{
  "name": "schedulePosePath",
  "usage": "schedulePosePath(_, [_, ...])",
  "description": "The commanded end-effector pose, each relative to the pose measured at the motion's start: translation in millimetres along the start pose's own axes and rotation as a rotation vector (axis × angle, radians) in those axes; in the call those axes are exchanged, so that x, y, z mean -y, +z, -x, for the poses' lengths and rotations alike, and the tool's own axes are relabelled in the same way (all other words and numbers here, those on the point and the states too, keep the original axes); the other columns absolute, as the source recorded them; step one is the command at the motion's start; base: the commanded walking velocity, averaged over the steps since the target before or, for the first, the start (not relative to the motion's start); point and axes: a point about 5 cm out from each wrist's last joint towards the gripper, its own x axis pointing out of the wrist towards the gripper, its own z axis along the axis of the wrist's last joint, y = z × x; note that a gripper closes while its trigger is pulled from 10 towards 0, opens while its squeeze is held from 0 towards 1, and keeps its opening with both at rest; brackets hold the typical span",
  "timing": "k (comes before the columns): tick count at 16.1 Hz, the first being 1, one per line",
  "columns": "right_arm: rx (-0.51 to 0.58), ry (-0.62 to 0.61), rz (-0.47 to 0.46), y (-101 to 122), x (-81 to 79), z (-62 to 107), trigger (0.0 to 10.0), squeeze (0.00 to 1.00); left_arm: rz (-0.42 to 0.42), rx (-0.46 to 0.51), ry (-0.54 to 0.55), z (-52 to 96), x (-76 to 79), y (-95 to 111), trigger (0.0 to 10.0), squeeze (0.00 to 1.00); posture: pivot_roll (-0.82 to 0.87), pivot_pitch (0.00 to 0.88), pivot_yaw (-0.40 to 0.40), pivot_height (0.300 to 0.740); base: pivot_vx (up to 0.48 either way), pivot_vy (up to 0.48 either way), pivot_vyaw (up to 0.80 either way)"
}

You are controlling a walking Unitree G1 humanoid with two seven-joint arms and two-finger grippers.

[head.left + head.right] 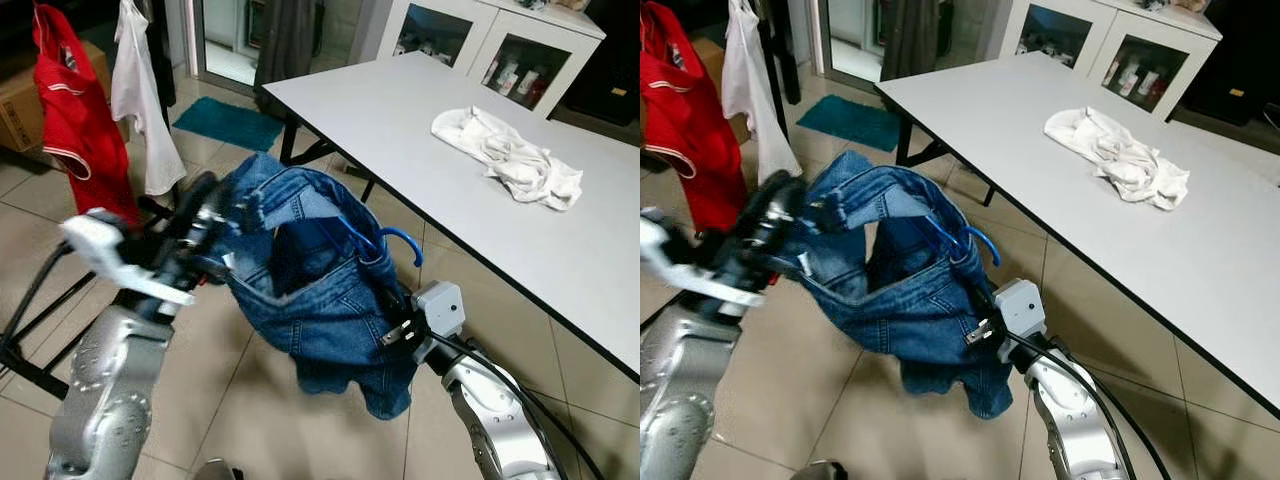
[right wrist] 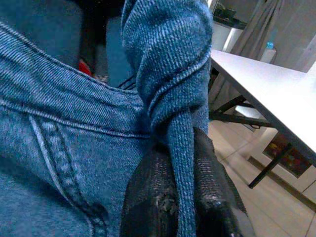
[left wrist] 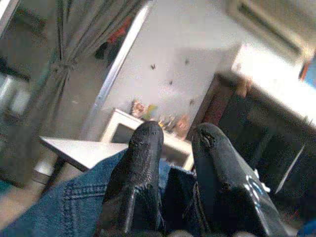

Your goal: Hang hanger

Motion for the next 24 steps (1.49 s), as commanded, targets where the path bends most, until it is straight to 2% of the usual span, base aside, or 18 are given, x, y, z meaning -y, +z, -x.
schedulePosePath(1, [0.014,-0.025,0.009,2.1,6.3,1.7,0.0,0.00,0.058,0.020,-0.025,-0.8,4.7,3.6,10.0,1.00,0.14,0.084,-0.147,0.740,0.000,0.000,0.00])
schedulePosePath(2, [0.015,-0.025,0.009,2.2,6.2,1.5,0.0,0.00,0.203,0.037,-0.025,0.5,5.3,4.9,10.0,1.00,0.14,0.085,-0.147,0.740,0.000,0.000,0.00])
schedulePosePath(3, [0.015,-0.025,0.009,2.2,6.3,1.4,0.0,0.00,0.265,0.042,-0.028,1.0,6.1,5.1,10.0,1.00,0.14,0.085,-0.147,0.740,0.000,0.000,0.00])
schedulePosePath(4, [0.016,-0.025,0.010,2.2,6.1,1.5,0.0,0.00,0.440,0.059,-0.019,3.2,8.3,4.6,10.0,1.00,0.14,0.085,-0.146,0.740,0.000,0.000,0.00])
schedulePosePath(5, [0.016,-0.025,0.010,2.2,5.9,1.7,0.0,0.00,0.553,0.064,0.001,5.4,8.2,3.2,10.0,1.00,0.13,0.086,-0.145,0.740,0.000,0.000,0.00])
schedulePosePath(7, [0.015,-0.027,0.009,2.1,5.9,2.0,0.0,0.00,0.581,0.031,0.064,8.0,4.8,-5.7,10.0,1.00,0.13,0.087,-0.144,0.740,0.000,0.000,0.00])
schedulePosePath(8, [0.014,-0.028,0.008,2.0,5.8,2.0,0.0,0.00,0.546,-0.002,0.085,8.5,3.6,-10.2,10.0,0.20,0.13,0.088,-0.144,0.740,0.000,0.000,0.00])
schedulePosePath(9, [0.014,-0.028,0.008,2.0,5.8,2.0,0.0,0.00,0.541,-0.009,0.082,8.7,3.9,-10.7,10.0,0.00,0.13,0.088,-0.144,0.740,0.000,0.000,0.00])
schedulePosePath(10, [0.014,-0.029,0.008,1.9,5.8,2.0,0.0,0.00,0.564,-0.004,0.074,9.2,4.1,-10.4,8.5,0.00,0.13,0.088,-0.144,0.740,0.000,0.000,0.00])
schedulePosePath(11, [0.014,-0.029,0.008,1.8,5.8,2.1,0.0,0.00,0.571,-0.003,0.072,10.1,3.2,-10.0,0.0,0.00,0.13,0.089,-0.142,0.740,0.000,0.000,0.00])
schedulePosePath(19, [0.013,-0.031,-0.001,0.2,3.7,1.8,0.0,0.00,0.562,-0.025,0.090,17.4,0.1,-13.8,0.0,0.00,0.14,0.093,-0.136,0.740,0.000,0.000,0.00])
schedulePosePath(21, [0.014,-0.030,-0.003,0.1,3.2,1.5,0.0,0.00,0.540,-0.023,0.093,18.0,-1.4,-13.7,0.0,0.00,0.14,0.093,-0.136,0.740,0.000,0.000,0.00])
schedulePosePath(22, [0.014,-0.030,-0.003,0.1,3.2,1.4,0.0,0.00,0.499,-0.045,0.089,18.5,-0.5,-16.1,0.0,0.00,0.14,0.093,-0.137,0.740,0.000,0.000,0.00])
schedulePosePath(23, [0.014,-0.031,-0.003,0.2,3.3,1.4,0.0,0.00,0.435,-0.093,0.070,18.3,3.9,-21.2,0.0,1.00,0.14,0.093,-0.137,0.740,0.000,0.000,0.00])
schedulePosePath(24, [0.014,-0.031,-0.003,0.3,3.2,1.3,0.0,0.00,0.395,-0.124,0.048,18.3,8.2,-24.5,0.0,1.00,0.14,0.093,-0.136,0.740,0.000,0.000,0.00])
